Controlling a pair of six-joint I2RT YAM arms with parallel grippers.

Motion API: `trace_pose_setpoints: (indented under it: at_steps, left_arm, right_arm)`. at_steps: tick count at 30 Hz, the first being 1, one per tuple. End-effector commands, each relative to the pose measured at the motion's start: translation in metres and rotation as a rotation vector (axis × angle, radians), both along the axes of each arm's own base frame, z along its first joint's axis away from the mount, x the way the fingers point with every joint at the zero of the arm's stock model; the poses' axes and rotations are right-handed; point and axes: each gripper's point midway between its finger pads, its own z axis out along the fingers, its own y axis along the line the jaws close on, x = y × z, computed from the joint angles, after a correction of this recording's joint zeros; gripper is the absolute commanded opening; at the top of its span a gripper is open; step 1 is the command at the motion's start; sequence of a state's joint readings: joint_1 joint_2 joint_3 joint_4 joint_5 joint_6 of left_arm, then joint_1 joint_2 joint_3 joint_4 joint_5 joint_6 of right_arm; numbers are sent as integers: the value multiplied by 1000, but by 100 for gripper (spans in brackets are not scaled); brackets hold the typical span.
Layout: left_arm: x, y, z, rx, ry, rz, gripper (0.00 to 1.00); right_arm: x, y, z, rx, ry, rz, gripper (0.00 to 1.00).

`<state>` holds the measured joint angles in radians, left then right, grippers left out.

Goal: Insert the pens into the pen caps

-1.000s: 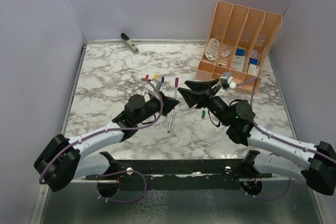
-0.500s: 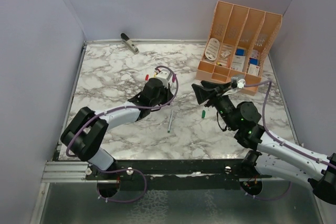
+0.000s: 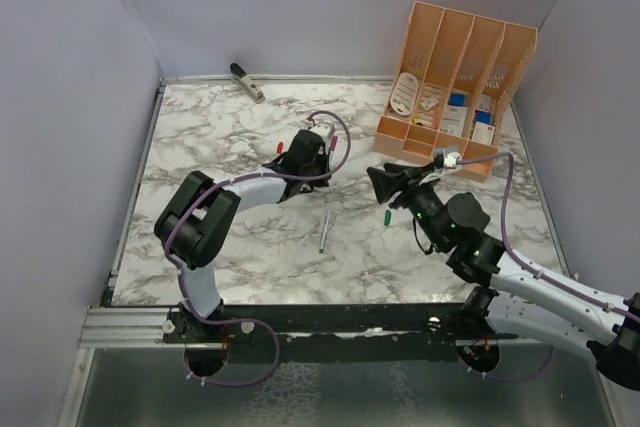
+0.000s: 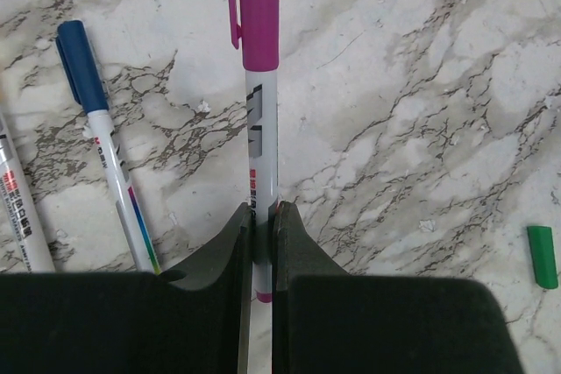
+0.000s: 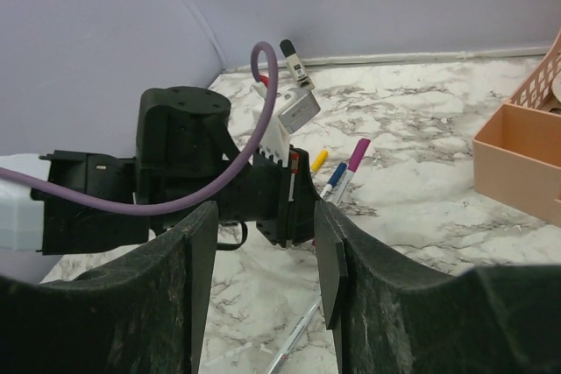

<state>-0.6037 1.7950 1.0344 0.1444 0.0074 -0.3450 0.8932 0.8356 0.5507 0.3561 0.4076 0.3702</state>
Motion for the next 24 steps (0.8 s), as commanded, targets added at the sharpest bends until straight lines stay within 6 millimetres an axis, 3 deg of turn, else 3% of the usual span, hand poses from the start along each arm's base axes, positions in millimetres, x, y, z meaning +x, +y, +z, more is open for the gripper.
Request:
trace_pose_setpoints:
  at_steps: [1, 15, 24]
  left_arm:
    - [1, -5, -15, 13, 75, -28, 0]
    - [6, 3, -47, 87, 191, -7, 0]
    - [5, 6, -56, 110, 228, 10, 16]
  right_arm:
    - [-3, -1, -10, 16, 32, -1, 47]
    - [-6, 4, -23, 34, 72, 25, 46]
    - [-5, 5, -26, 38, 77, 27, 46]
